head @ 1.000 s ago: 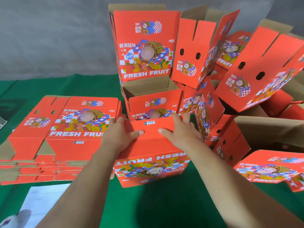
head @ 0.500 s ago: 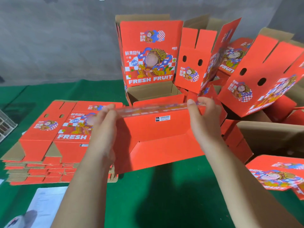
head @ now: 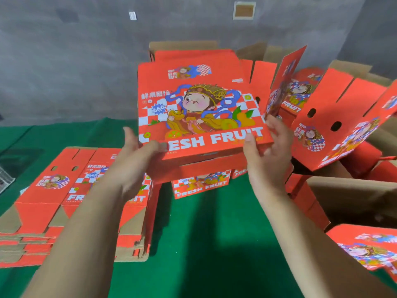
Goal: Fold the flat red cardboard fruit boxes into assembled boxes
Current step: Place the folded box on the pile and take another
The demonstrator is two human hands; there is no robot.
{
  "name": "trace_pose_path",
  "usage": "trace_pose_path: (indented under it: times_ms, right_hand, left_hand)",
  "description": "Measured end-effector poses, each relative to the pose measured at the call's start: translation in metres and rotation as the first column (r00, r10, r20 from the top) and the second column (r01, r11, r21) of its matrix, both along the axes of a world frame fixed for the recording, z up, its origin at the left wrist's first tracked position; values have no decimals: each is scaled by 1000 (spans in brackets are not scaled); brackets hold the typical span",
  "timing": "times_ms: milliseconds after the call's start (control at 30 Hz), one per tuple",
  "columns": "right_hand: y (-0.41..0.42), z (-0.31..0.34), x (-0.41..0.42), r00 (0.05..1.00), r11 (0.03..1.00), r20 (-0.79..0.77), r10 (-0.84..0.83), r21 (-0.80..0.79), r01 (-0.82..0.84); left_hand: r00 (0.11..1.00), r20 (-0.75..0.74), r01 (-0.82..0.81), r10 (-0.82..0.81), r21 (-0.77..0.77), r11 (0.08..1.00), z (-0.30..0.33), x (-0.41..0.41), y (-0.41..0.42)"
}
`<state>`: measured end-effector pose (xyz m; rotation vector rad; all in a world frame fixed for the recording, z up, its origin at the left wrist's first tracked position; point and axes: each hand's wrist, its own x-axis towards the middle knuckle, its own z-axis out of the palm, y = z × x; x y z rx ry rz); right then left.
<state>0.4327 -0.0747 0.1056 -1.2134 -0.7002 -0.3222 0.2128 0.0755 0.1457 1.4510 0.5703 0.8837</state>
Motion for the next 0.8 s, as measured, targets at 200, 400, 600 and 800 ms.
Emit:
trace_pose_path:
  times_ms: [200, 400, 600, 800]
  right_hand:
    - [31, -11, 34, 996, 987, 74, 44, -156, -32]
    - [73, -35, 52, 971, 771, -17, 240, -604, -201]
    - [93, -37, 58, 890, 462, -332, 312, -766, -448]
    - [98, -28, 35, 891, 601, -323, 319, -658, -453]
  left_hand:
    - [999, 2, 51, -53, 244, 968, -29, 16, 36]
    - [949, -156, -206, 275, 355, 912, -64, 59, 70]
    - [926, -354, -54, 133, 225, 973, -62, 88, 76]
    - [763, -244, -537, 598, 276, 797, -71, 94, 40]
